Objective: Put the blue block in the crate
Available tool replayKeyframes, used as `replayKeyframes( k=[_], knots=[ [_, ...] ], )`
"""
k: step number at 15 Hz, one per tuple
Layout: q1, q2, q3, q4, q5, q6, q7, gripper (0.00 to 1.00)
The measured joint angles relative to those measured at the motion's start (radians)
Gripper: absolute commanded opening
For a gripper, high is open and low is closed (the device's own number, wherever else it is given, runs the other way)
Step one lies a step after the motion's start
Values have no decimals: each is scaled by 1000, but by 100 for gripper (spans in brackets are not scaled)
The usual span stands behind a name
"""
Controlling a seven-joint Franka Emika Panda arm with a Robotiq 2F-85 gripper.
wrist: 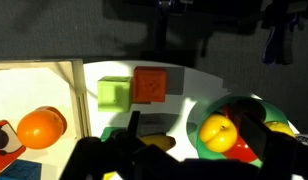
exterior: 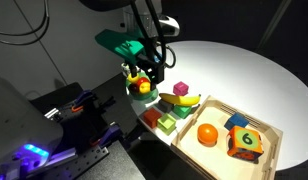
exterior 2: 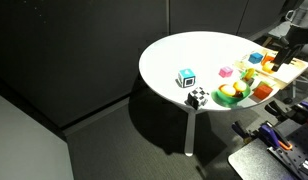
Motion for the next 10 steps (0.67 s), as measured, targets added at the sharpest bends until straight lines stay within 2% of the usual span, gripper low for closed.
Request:
replayKeyframes(
  k=[10],
  knots=[
    [102, -101, 40, 2, 1, -86, 89, 100]
  ],
)
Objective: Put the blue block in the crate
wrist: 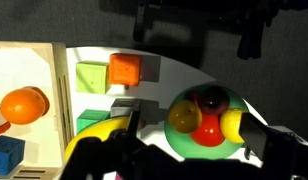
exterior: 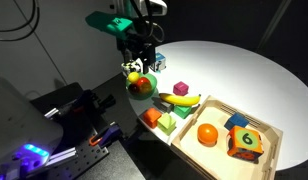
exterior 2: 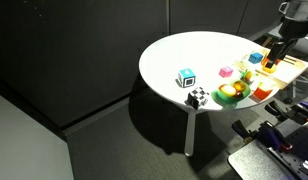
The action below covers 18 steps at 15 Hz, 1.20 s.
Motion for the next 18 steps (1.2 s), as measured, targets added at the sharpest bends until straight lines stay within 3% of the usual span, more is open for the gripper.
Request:
replayKeyframes(
  k=[8, 15, 18],
  knots=[
    [58, -98, 51, 1, 2, -78, 82, 100],
    [76, -298, 65, 1, 5, -323, 89, 100],
    [82, -351, 69, 1, 6, -373, 99, 100]
  ],
)
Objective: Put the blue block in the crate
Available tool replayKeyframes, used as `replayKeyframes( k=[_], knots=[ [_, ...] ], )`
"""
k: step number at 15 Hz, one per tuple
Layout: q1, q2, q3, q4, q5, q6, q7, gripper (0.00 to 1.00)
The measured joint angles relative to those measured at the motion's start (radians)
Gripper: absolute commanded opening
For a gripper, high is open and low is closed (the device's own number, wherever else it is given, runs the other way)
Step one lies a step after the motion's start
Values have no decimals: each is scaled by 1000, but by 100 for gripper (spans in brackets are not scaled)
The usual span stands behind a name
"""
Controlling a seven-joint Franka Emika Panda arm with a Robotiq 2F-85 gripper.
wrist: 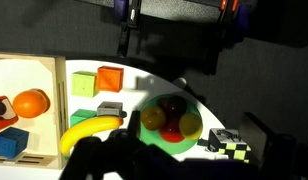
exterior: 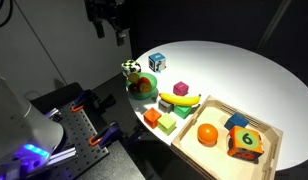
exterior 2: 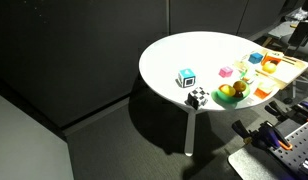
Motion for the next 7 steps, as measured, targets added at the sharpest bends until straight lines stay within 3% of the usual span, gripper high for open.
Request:
replayKeyframes(
  k=[7],
  knots=[
    [1, -16, 3, -1, 0, -4, 4, 100]
  ],
)
